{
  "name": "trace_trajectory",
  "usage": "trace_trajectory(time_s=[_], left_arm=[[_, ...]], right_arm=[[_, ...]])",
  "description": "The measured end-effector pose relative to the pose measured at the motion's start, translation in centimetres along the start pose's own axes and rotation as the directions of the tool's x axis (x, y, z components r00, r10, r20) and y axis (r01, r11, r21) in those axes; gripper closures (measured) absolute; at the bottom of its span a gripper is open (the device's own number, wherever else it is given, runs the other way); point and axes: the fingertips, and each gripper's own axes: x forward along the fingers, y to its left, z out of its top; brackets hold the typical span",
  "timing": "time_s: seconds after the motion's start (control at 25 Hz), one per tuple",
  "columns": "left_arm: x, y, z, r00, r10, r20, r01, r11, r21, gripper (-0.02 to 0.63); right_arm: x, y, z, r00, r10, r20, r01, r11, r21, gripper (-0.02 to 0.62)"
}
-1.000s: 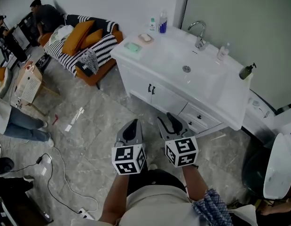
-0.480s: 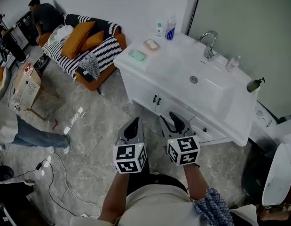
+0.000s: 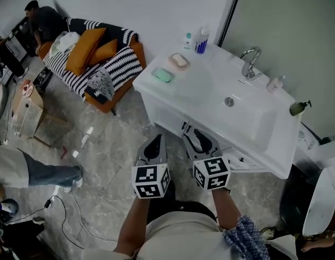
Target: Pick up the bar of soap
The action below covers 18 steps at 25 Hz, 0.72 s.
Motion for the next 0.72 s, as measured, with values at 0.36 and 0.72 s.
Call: trace_trajectory(time_s=[0.36, 0.72], left_arm=[[3.8, 4.0, 1.7, 0.999, -0.043, -0.018, 0.043, 0.999, -0.012, 0.601], [5.8, 6.0, 3.1, 0.997, -0.068, -0.021, 0.068, 0.998, 0.006, 0.601]], right_arm=[[4.6, -1.3, 0.7, 0.997, -0.074, -0.036, 0.075, 0.997, 0.026, 0.44], [7.5, -2.2, 2.2, 0.993, -0.112, -0.025, 0.112, 0.993, 0.025, 0.44]])
